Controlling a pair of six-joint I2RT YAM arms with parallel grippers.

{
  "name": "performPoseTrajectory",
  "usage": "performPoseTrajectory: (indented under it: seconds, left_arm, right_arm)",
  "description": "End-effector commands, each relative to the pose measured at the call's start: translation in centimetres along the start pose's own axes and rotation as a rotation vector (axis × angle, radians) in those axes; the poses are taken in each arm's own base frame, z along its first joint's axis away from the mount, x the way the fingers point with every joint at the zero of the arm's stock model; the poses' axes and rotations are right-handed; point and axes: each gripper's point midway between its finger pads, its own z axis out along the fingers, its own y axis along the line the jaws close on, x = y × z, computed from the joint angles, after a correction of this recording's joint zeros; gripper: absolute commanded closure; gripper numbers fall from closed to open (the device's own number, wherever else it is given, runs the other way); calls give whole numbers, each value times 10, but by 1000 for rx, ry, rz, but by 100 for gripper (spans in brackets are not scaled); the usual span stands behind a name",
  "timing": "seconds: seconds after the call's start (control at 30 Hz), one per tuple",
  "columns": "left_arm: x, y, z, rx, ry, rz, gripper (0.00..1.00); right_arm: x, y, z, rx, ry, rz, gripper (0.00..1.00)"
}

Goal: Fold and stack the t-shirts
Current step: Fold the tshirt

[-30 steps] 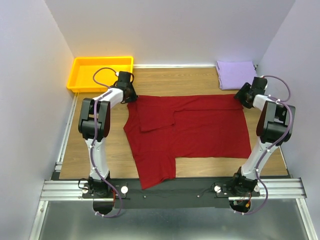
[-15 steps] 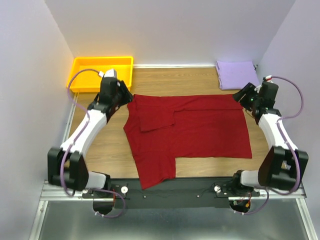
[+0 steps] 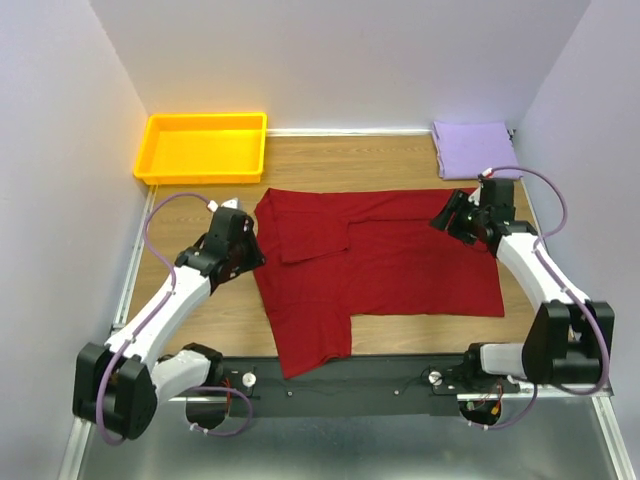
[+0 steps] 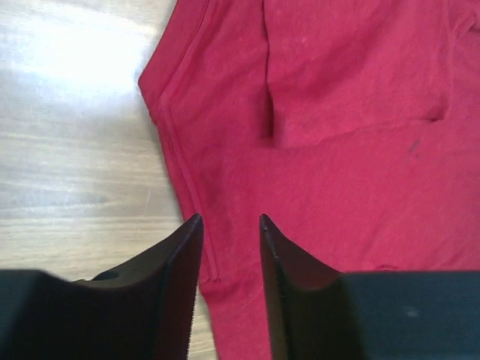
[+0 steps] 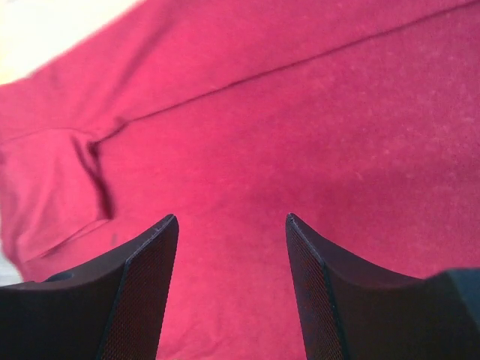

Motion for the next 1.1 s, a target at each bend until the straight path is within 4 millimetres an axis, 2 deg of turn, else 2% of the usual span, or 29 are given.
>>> performPoseTrajectory:
  seconds: [0.0, 0.03, 0.07, 0.1, 0.13, 0.17, 0.2, 0.23, 0.3, 0.33, 0.4, 0.47, 0.5, 0.53, 0.6, 0.7, 0.8, 0.87, 0.9, 0.93, 0.97, 1.0, 1.03, 1.07]
  left_arm:
    - [-51, -30, 8, 42, -122, -23, 61]
    - [-61, -35, 12, 46, -139, -24, 65]
    - [-68, -39, 26, 35, -133, -13, 68]
    - [-88, -52, 26, 59, -168, -6, 72]
    - [-98, -57, 30, 59, -182, -1, 78]
    - [-102, -57, 48, 32, -173, 9, 80]
    - [-121, -69, 49, 51, -207, 15, 82]
    - [-128, -73, 55, 52, -210, 19, 82]
    - [-142, -81, 80, 46, -195, 32, 83]
    - [-144, -83, 88, 45, -184, 49, 84]
    - [-146, -88, 115, 36, -147, 71, 85]
    - [-144, -87, 133, 25, -118, 76, 88]
    - [-135, -82, 150, 8, -80, 82, 88]
    - [-138, -83, 156, 6, -79, 84, 89]
    - [-127, -75, 175, -15, -32, 89, 90]
    - [-127, -64, 195, -37, -3, 80, 93]
    - [-117, -55, 212, -55, 47, 80, 94]
    - [-122, -53, 217, -58, 53, 79, 94]
    - [-113, -45, 226, -75, 90, 78, 94]
    - [-120, -47, 228, -71, 84, 80, 94]
    - [-115, -36, 235, -94, 111, 70, 94]
    - [-116, -33, 238, -103, 117, 69, 94]
    - [-126, -34, 241, -101, 103, 64, 94]
    - [-124, -31, 245, -84, 134, 53, 94]
  right_arm:
    - [-11, -10, 17, 62, 9, -13, 34]
    - [-23, -6, 20, 61, -13, -16, 35]
    - [-29, -7, 23, 70, -26, -17, 35]
    - [-32, -9, 34, 79, -18, -22, 36]
    - [-37, -9, 38, 84, -25, -24, 36]
    - [-52, -4, 42, 77, -56, -31, 38]
    - [-52, -6, 53, 83, -42, -27, 40]
    - [-61, -2, 51, 74, -64, -26, 42]
    - [-71, 0, 68, 67, -66, -22, 48]
    - [-67, -5, 82, 77, -41, -14, 49]
    - [-77, -7, 92, 77, -50, 4, 52]
    - [-76, -13, 103, 84, -34, 20, 54]
    - [-70, -20, 116, 92, -11, 36, 57]
    - [-72, -21, 120, 89, -10, 37, 58]
    - [-69, -24, 131, 84, 7, 39, 58]
    - [-54, -33, 157, 81, 61, 41, 59]
    - [-51, -36, 169, 80, 77, 44, 60]
    - [-42, -43, 179, 93, 101, 50, 60]
    - [-43, -44, 183, 93, 99, 51, 60]
    - [-42, -46, 186, 97, 104, 53, 60]
    - [-39, -50, 193, 102, 113, 57, 60]
    - [-38, -50, 196, 102, 116, 56, 60]
    - [-39, -52, 200, 106, 116, 61, 60]
    - [-34, -56, 206, 114, 130, 62, 60]
